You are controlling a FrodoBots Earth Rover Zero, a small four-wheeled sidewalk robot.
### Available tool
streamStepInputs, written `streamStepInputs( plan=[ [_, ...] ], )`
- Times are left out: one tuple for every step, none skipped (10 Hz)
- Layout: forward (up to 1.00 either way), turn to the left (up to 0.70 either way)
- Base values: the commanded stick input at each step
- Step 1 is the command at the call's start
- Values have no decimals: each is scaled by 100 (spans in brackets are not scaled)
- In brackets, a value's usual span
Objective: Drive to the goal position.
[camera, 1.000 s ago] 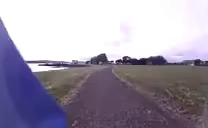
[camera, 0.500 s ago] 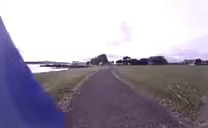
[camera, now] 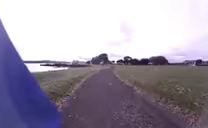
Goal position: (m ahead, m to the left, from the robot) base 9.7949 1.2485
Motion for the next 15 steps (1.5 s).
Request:
streamStepInputs(
  plan=[
    [70, 0],
    [70, 0],
    [70, 0],
    [70, 0],
    [70, 0],
    [70, 0],
    [70, 0],
    [70, 0],
    [70, 0],
    [70, 0],
    [70, 0],
    [70, 0],
    [70, 0],
    [70, 0],
    [70, 0]
  ],
)
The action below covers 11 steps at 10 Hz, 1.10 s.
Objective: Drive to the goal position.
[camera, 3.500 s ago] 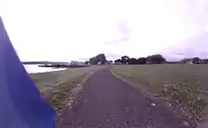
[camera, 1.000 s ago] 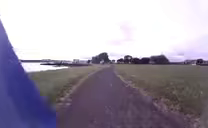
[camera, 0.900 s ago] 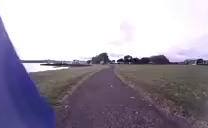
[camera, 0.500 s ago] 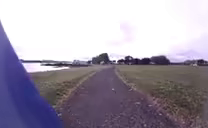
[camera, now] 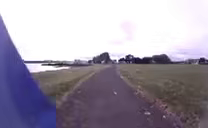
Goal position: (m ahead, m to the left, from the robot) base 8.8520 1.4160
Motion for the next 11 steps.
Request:
streamStepInputs(
  plan=[
    [70, 0],
    [70, 0],
    [70, 0],
    [70, 0],
    [70, 0],
    [70, 0],
    [70, 0],
    [70, 0],
    [70, 0],
    [70, 0],
    [70, 0]
  ],
)
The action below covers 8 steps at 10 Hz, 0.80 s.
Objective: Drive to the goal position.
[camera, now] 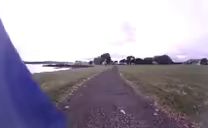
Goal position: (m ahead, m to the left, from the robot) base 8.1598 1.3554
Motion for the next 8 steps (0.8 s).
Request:
streamStepInputs(
  plan=[
    [70, 0],
    [70, 0],
    [70, 0],
    [70, 0],
    [70, 0],
    [70, 0],
    [70, 0],
    [70, 0]
  ],
)
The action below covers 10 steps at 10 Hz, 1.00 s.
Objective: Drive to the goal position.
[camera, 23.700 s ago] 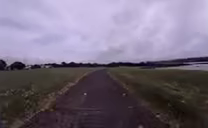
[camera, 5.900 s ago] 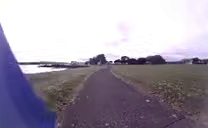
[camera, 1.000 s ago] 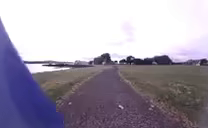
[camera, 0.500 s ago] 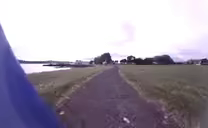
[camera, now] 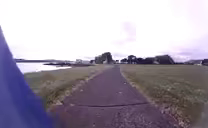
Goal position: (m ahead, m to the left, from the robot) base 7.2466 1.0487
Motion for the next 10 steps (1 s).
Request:
streamStepInputs(
  plan=[
    [70, 0],
    [70, 0],
    [70, 0],
    [70, 0],
    [70, 0],
    [70, 0],
    [70, 0],
    [70, 0],
    [70, 0],
    [70, 0]
  ],
)
